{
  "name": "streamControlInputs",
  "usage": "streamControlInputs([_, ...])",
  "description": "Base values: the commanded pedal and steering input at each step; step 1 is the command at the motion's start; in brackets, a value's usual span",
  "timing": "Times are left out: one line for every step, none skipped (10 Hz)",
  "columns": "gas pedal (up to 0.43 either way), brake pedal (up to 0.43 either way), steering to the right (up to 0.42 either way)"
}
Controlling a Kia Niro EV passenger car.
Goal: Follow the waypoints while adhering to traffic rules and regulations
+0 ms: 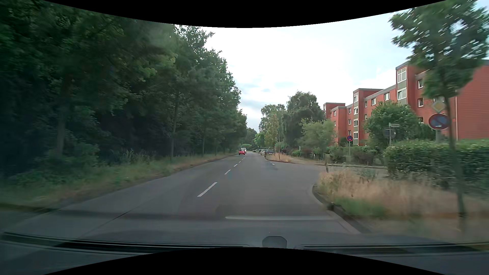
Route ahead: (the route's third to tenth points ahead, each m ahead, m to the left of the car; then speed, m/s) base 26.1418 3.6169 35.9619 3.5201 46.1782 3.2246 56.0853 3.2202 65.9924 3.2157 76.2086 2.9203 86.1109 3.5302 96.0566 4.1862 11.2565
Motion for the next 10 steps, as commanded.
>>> streamControlInputs([0.118, 0.000, 0.002])
streamControlInputs([0.118, 0.000, 0.002])
streamControlInputs([0.118, 0.000, 0.000])
streamControlInputs([0.118, 0.000, 0.000])
streamControlInputs([0.118, 0.000, 0.000])
streamControlInputs([0.118, 0.000, 0.000])
streamControlInputs([0.118, 0.000, 0.000])
streamControlInputs([0.118, 0.000, 0.000])
streamControlInputs([0.118, 0.000, 0.000])
streamControlInputs([0.118, 0.000, 0.000])
